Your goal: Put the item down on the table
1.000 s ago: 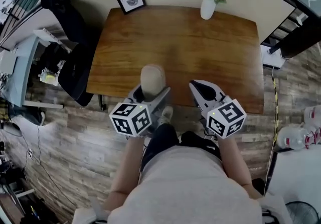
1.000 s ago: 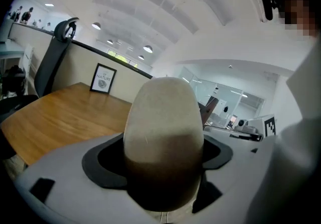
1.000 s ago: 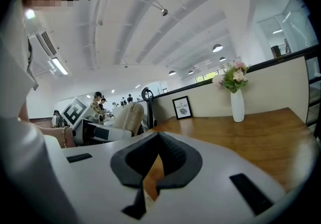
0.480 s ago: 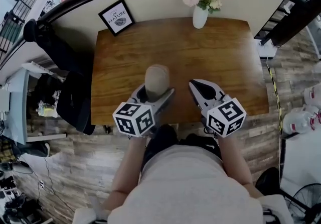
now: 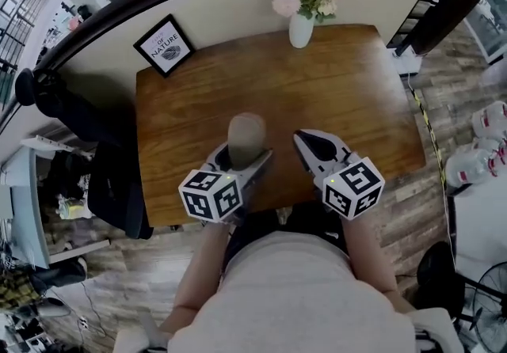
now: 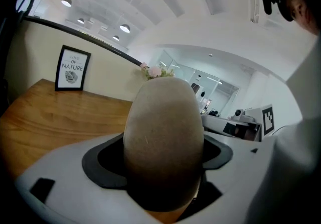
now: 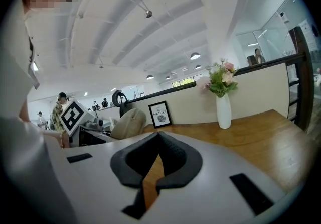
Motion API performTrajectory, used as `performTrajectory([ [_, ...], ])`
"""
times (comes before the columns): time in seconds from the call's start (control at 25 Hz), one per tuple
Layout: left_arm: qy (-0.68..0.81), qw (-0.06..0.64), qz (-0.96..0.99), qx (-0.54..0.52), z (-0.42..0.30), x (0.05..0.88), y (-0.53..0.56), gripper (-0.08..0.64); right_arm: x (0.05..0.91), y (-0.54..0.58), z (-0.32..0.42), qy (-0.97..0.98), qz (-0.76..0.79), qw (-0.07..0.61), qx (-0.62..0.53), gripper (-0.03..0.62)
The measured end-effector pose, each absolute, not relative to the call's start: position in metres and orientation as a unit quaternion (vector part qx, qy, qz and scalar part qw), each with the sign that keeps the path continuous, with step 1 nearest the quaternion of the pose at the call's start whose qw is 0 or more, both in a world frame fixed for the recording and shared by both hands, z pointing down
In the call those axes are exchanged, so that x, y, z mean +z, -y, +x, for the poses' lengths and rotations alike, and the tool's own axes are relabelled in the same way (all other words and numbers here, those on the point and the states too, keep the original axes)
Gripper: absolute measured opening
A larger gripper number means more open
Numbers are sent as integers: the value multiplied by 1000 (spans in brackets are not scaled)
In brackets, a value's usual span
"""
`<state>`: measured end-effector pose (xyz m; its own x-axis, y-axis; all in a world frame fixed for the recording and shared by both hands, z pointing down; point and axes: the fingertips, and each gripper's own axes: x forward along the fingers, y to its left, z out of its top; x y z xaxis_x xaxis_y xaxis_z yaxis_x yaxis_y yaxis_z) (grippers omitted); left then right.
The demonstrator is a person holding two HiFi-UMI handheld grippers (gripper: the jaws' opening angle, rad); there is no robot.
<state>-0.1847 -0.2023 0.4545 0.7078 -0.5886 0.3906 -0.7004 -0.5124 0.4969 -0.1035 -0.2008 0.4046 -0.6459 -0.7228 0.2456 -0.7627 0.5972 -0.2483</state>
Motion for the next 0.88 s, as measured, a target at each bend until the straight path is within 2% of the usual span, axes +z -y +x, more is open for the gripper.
performTrajectory([
  [0.56, 357, 341, 865, 91, -150, 466, 197, 417, 409, 200, -74, 887, 421, 77, 174, 9],
  [0.88, 371, 295, 871, 129, -138, 456, 208, 417, 403, 212, -61, 895, 405, 76, 172, 9],
])
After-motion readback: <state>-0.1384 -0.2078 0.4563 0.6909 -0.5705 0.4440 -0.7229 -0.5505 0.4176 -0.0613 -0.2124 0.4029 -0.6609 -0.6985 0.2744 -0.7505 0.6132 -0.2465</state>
